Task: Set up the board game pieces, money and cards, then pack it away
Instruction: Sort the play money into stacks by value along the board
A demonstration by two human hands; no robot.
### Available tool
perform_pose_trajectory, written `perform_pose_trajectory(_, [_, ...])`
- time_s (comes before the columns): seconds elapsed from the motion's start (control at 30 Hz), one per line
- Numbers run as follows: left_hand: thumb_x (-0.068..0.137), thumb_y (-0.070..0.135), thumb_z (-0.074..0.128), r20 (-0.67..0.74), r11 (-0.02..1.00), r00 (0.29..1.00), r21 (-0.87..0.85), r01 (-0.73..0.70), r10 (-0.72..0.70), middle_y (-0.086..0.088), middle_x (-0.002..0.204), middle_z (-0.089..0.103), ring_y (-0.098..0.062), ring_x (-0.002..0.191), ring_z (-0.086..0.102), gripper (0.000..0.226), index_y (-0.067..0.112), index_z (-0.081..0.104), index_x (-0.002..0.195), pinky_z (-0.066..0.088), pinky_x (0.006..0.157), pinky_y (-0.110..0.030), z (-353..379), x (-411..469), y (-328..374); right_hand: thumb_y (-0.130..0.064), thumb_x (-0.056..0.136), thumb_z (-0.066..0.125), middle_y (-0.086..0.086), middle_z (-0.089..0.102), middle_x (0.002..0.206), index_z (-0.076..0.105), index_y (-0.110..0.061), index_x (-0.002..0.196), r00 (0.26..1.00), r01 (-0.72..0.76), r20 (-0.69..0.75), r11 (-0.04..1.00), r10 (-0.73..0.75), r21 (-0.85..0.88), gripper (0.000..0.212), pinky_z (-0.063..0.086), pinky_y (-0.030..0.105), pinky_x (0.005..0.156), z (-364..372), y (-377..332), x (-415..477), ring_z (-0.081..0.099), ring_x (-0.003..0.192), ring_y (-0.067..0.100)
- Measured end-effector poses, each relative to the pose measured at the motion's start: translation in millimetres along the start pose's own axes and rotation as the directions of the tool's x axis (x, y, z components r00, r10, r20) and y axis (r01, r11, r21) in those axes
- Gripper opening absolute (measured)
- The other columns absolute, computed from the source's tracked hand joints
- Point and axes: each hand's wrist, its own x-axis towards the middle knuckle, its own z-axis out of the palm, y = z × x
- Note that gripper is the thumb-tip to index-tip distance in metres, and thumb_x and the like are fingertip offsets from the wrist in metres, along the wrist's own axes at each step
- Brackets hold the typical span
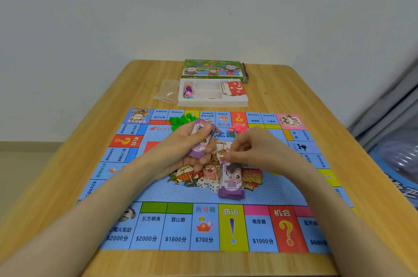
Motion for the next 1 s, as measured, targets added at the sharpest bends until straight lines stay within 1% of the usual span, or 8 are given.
perform_pose_trajectory(0.07, [0.084, 0.034, 0.05, 0.004, 1.0, 1.0, -0.002, 0.001, -0.001, -0.002, 0.061, 0.051, -0.013, 0.046, 0.047, 0.037, 0.008, 0.049, 0.111, 0.041, 0.035, -0.021, 0.2, -0.6, 0.3, -0.028, 0.082, 0.071, 0.002, 0.064, 0.06, 0.066, -0.013, 0.068, 1.0, 0.003, -0.002, 0.999, -0.003, -0.035, 0.021, 0.034, 0.011, 0.046, 0.1, -0.3, -0.5, 0.048, 0.045, 0.0])
perform_pose_trajectory(0.23, [0.083, 0.035, 0.051, 0.001, 1.0, 1.0, 0.004, 0.002, -0.002, -0.002, 0.06, 0.051, -0.013, 0.045, 0.048, 0.039, 0.008, 0.048, 0.111, 0.041, 0.035, -0.02, 0.2, 0.0, 0.2, -0.03, 0.077, 0.075, -0.009, 0.049, 0.051, 0.058, -0.018, 0.064, 0.999, 0.026, -0.036, 0.999, -0.027, -0.047, 0.025, 0.031, 0.012, 0.045, -1.1, 1.5, 0.7, 0.042, 0.042, -0.001])
perform_pose_trajectory(0.37, [0.083, 0.035, 0.051, -0.004, 1.0, 1.0, 0.007, 0.003, -0.003, -0.001, 0.06, 0.052, -0.012, 0.044, 0.048, 0.039, 0.008, 0.049, 0.111, 0.041, 0.034, -0.021, 0.1, -0.3, -0.2, -0.037, 0.071, 0.079, -0.01, 0.05, 0.075, 0.062, -0.025, 0.083, 0.997, 0.081, 0.016, 0.995, -0.08, -0.059, 0.024, 0.037, 0.016, 0.058, -6.6, -1.9, -5.4, 0.046, 0.065, 0.001])
perform_pose_trajectory(0.47, [0.083, 0.034, 0.051, -0.009, 1.0, 1.0, 0.009, -0.002, 0.002, -0.002, 0.06, 0.052, -0.013, 0.044, 0.048, 0.037, 0.008, 0.05, 0.11, 0.04, 0.034, -0.021, 0.6, -0.3, 0.4, -0.036, 0.068, 0.081, -0.009, 0.045, 0.108, 0.052, -0.033, 0.108, 0.967, 0.127, 0.237, 0.98, -0.089, -0.151, 0.049, 0.043, 0.02, 0.082, -6.9, -6.0, -11.9, 0.046, 0.097, 0.006])
perform_pose_trajectory(0.53, [0.084, 0.034, 0.051, -0.01, 1.0, 1.0, 0.011, -0.004, 0.004, -0.003, 0.061, 0.051, -0.013, 0.045, 0.048, 0.036, 0.008, 0.052, 0.109, 0.04, 0.034, -0.021, 0.2, -0.2, 0.3, -0.037, 0.067, 0.082, -0.01, 0.037, 0.116, 0.046, -0.035, 0.117, 0.938, 0.166, 0.337, 0.963, -0.087, -0.213, 0.062, 0.042, 0.022, 0.089, -3.7, -7.4, -14.1, 0.042, 0.106, 0.005])
perform_pose_trajectory(0.67, [0.084, 0.034, 0.05, -0.01, 1.0, 1.0, 0.013, -0.005, 0.005, -0.003, 0.061, 0.051, -0.012, 0.044, 0.048, 0.035, 0.008, 0.053, 0.108, 0.04, 0.034, -0.021, 0.0, -0.6, 0.3, -0.032, 0.07, 0.081, -0.012, 0.03, 0.119, 0.043, -0.033, 0.12, 0.916, 0.209, 0.39, 0.944, -0.097, -0.256, 0.063, 0.043, 0.023, 0.091, -0.3, -7.2, -15.1, 0.039, 0.108, 0.006])
perform_pose_trajectory(0.83, [0.084, 0.033, 0.05, -0.002, 1.0, 1.0, 0.015, -0.003, 0.003, -0.002, 0.06, 0.051, -0.012, 0.043, 0.047, 0.033, 0.009, 0.054, 0.106, 0.04, 0.034, -0.021, 1.0, -1.3, 1.6, -0.029, 0.075, 0.077, -0.009, 0.033, 0.117, 0.046, -0.031, 0.116, 0.905, 0.243, 0.41, 0.929, -0.114, -0.278, 0.051, 0.045, 0.023, 0.085, -0.8, -6.9, -15.5, 0.041, 0.106, 0.008])
perform_pose_trajectory(1.0, [0.084, 0.033, 0.051, -0.003, 1.0, 1.0, -0.005, -0.002, 0.002, -0.002, 0.061, 0.052, -0.012, 0.044, 0.048, 0.039, 0.006, 0.049, 0.112, 0.041, 0.034, -0.021, 1.8, -1.7, 2.0, -0.032, 0.072, 0.079, -0.012, 0.034, 0.115, 0.048, -0.031, 0.114, 0.903, 0.23, 0.415, 0.943, -0.114, -0.242, 0.052, 0.044, 0.021, 0.086, -1.9, -5.7, -15.8, 0.04, 0.105, 0.004])
